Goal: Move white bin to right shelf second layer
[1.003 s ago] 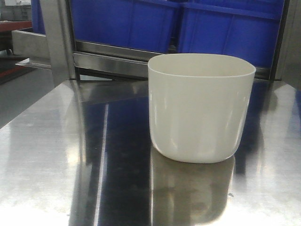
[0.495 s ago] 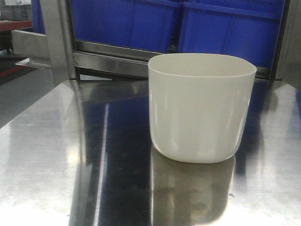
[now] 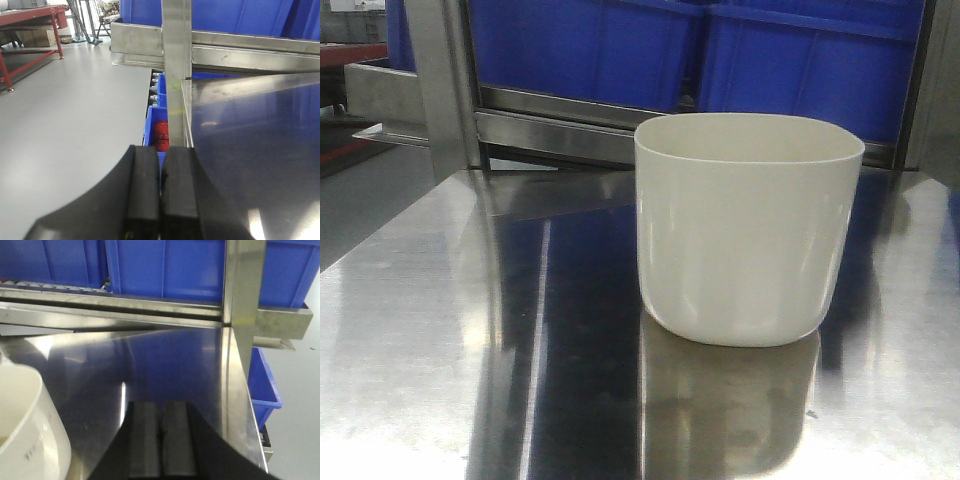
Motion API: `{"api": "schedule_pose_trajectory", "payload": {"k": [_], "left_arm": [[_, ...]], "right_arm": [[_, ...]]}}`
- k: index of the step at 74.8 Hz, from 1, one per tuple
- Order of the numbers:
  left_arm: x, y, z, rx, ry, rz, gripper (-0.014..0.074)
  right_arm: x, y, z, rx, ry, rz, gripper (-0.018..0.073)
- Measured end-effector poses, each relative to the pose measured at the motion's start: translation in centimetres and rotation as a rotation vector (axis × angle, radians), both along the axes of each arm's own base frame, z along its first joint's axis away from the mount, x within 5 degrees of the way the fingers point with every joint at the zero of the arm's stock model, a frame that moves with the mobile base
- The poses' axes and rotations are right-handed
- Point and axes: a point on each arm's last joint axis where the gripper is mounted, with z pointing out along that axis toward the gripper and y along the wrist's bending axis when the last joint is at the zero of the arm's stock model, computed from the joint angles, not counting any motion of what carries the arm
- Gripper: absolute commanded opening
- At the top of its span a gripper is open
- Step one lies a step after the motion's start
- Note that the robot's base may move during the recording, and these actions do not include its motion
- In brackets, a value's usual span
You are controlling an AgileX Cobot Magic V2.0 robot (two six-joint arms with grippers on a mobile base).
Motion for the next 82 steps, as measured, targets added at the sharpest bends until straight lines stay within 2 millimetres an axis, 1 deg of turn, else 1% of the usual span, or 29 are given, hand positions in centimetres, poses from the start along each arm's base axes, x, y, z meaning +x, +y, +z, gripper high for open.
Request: {"api": "schedule_pose_trajectory", "payload": {"k": [6, 16, 24, 35, 46, 61, 67, 71, 72, 73, 77, 82], "left_arm": [[0.0, 0.0, 0.0, 0.0, 0.0, 0.0, 0.0085], [0.0, 0.0, 0.0, 0.0, 0.0, 0.0, 0.0085], [0.0, 0.0, 0.0, 0.0, 0.0, 0.0, 0.0085], [0.0, 0.0, 0.0, 0.0, 0.0, 0.0, 0.0085], [0.0, 0.0, 0.0, 0.0, 0.0, 0.0, 0.0085], [0.0, 0.0, 0.0, 0.0, 0.0, 0.0, 0.0085], [0.0, 0.0, 0.0, 0.0, 0.0, 0.0, 0.0085], [0.0, 0.0, 0.0, 0.0, 0.0, 0.0, 0.0085], [0.0, 0.0, 0.0, 0.0, 0.0, 0.0, 0.0085], [0.0, 0.0, 0.0, 0.0, 0.0, 0.0, 0.0085], [0.0, 0.0, 0.0, 0.0, 0.0, 0.0, 0.0085], [0.0, 0.0, 0.0, 0.0, 0.0, 0.0, 0.0085]], "right_arm": [[1.5, 0.2, 1.4, -0.002, 0.043, 0.007, 0.0055], [3.8, 0.5, 3.1, -0.007, 0.14, 0.022, 0.0055], [5.5, 0.7, 3.8, -0.01, 0.233, 0.035, 0.0055], [7.3, 1.0, 4.7, -0.014, 0.337, 0.052, 0.0055], [8.6, 1.2, 5.0, -0.009, 0.393, 0.06, 0.0055], [9.2, 1.4, 5.1, -0.003, 0.485, 0.077, 0.0064], [9.3, 1.5, 5.0, -0.007, 0.515, 0.083, 0.0146], [9.2, 1.5, 4.8, -0.015, 0.531, 0.089, 0.0275], [9.2, 1.5, 4.7, -0.02, 0.537, 0.092, 0.0342], [9.2, 1.5, 4.7, -0.027, 0.538, 0.096, 0.0358], [9.2, 1.5, 4.7, -0.034, 0.542, 0.1, 0.0481], [9.2, 1.6, 4.7, -0.046, 0.54, 0.11, 0.0536]]}}
